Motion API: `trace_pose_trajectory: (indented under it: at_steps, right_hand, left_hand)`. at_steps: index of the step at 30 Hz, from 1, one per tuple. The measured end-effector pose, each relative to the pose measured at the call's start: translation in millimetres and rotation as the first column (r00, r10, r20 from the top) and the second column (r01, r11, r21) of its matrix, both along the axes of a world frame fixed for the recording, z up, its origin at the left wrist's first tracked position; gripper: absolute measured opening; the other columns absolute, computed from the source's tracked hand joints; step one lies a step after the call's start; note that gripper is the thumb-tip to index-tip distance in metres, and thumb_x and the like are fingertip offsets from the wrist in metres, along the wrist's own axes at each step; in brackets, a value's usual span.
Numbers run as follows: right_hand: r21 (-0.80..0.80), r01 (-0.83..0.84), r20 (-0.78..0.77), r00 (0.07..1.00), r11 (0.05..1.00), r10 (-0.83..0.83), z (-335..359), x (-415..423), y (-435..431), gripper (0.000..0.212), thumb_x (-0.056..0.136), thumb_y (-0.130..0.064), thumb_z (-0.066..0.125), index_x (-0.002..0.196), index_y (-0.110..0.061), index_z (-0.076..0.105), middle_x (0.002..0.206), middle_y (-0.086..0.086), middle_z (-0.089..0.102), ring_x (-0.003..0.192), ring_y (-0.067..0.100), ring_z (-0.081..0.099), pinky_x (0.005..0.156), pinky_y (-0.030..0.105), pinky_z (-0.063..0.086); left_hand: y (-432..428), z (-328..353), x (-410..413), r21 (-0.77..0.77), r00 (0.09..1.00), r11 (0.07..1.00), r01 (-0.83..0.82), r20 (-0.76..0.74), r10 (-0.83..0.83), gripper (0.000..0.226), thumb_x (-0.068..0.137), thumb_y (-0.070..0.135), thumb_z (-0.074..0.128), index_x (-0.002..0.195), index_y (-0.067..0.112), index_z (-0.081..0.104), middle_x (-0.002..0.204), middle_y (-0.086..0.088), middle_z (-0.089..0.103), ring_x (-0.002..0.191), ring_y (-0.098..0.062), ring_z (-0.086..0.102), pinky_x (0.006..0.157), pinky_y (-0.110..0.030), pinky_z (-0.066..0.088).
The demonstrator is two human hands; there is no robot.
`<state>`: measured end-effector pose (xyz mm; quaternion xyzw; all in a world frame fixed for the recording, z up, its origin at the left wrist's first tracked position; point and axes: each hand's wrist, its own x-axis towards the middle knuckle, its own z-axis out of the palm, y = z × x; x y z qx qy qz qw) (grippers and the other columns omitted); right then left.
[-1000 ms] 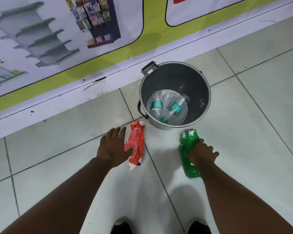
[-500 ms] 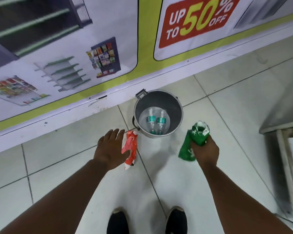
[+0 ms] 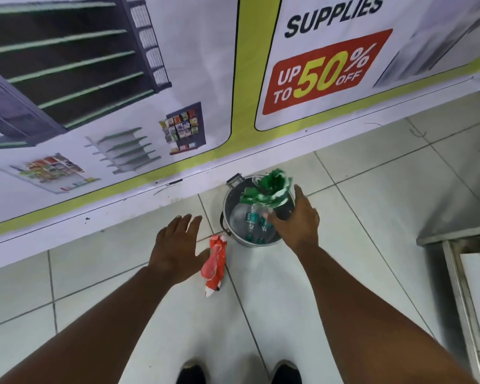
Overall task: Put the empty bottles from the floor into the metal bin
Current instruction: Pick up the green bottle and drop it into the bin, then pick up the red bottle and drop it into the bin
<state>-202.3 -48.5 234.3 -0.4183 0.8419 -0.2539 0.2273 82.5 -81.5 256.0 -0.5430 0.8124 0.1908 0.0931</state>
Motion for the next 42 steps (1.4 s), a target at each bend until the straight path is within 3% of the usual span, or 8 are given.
trace_pose_trajectory:
  at_steps: [3,6,12,18,27,30,35,42]
  right_hand:
    - [0.114,0.003,-0.017,1.000,0.993,-0.001,-14.3,-0.9,20.0,0.107,0.067,-0.051,0.082,0.151,-0.023,0.023,0.147,0.006,0.046,0.137,0.027,0.041,0.116,0.052,0.023]
    - [0.072,-0.063,-0.035,0.997,0.995,0.065,-15.6,0.2,35.0,0.100,0.067,-0.046,0.083,0.148,-0.023,0.029,0.144,0.003,0.049,0.133,0.026,0.045,0.111,0.055,0.030]
    - [-0.050,-0.110,-0.121,0.987,0.993,0.104,-24.8,-13.2,65.8,0.083,0.083,-0.034,0.074,0.151,-0.014,0.029,0.152,0.009,0.044,0.138,0.027,0.040,0.116,0.050,0.028]
    - [-0.007,-0.052,-0.235,0.971,0.999,0.049,-92.1,-65.7,105.6,0.070,0.088,-0.030,0.069,0.146,-0.009,0.037,0.143,0.015,0.053,0.129,0.034,0.051,0.109,0.050,0.039]
    - [0.137,-0.006,-0.351,0.935,0.991,0.054,-180.3,-140.1,134.4,0.067,0.087,-0.031,0.069,0.143,-0.011,0.037,0.133,0.016,0.060,0.120,0.037,0.058,0.102,0.050,0.042]
    - [0.147,0.006,-0.354,0.934,0.989,0.047,-192.9,-144.3,133.0,0.067,0.088,-0.032,0.068,0.143,-0.013,0.036,0.133,0.014,0.061,0.119,0.036,0.059,0.104,0.051,0.041]
    - [0.160,0.000,-0.318,0.947,0.987,0.052,-185.2,-130.2,124.1,0.067,0.088,-0.034,0.067,0.143,-0.015,0.035,0.133,0.013,0.061,0.117,0.036,0.060,0.102,0.048,0.040]
    - [0.144,-0.003,-0.258,0.965,0.990,0.041,-77.5,-89.6,116.6,0.067,0.089,-0.036,0.066,0.144,-0.014,0.035,0.134,0.012,0.061,0.115,0.035,0.061,0.102,0.048,0.041]
  left_hand:
    - [7.5,-8.4,9.7,0.037,1.000,0.999,-0.019,0.025,0.018,0.086,0.086,0.063,0.050,0.154,0.026,0.013,0.163,-0.005,0.018,0.150,-0.028,0.013,0.119,-0.047,0.020]
    - [20.0,-19.0,16.3,0.085,0.997,0.996,-0.037,0.067,0.032,0.087,0.085,0.064,0.050,0.154,0.026,0.012,0.164,-0.005,0.017,0.150,-0.028,0.012,0.118,-0.047,0.020]
    - [35.2,-58.4,10.7,0.245,0.984,0.959,-0.140,0.139,0.109,0.088,0.085,0.062,0.052,0.154,0.022,0.014,0.162,-0.008,0.020,0.147,-0.032,0.021,0.114,-0.049,0.029]
    - [37.6,-151.4,-11.0,0.414,0.941,0.854,-0.316,0.253,0.225,0.085,0.081,0.062,0.057,0.147,0.016,0.028,0.146,-0.012,0.042,0.131,-0.036,0.042,0.100,-0.048,0.041]
    - [8.0,-274.4,-50.7,0.471,0.868,0.738,-0.484,0.148,0.475,0.086,0.063,0.065,0.070,0.128,0.016,0.043,0.120,-0.009,0.060,0.112,-0.035,0.057,0.095,-0.048,0.049]
    - [-2.4,-292.0,-53.4,0.435,0.846,0.737,-0.517,0.133,0.516,0.068,0.069,0.058,0.072,0.119,0.016,0.051,0.108,-0.007,0.064,0.102,-0.031,0.060,0.092,-0.046,0.049]
    - [-6.1,-274.2,-36.2,0.458,0.784,0.668,-0.587,0.113,0.611,0.046,0.071,0.046,0.076,0.104,0.017,0.062,0.101,-0.007,0.068,0.101,-0.033,0.061,0.097,-0.050,0.046]
    - [-12.0,-118.7,9.6,0.410,0.662,0.628,-0.661,-0.074,0.746,0.028,0.067,0.036,0.080,0.089,0.028,0.065,0.081,0.002,0.068,0.086,-0.030,0.062,0.095,-0.048,0.048]
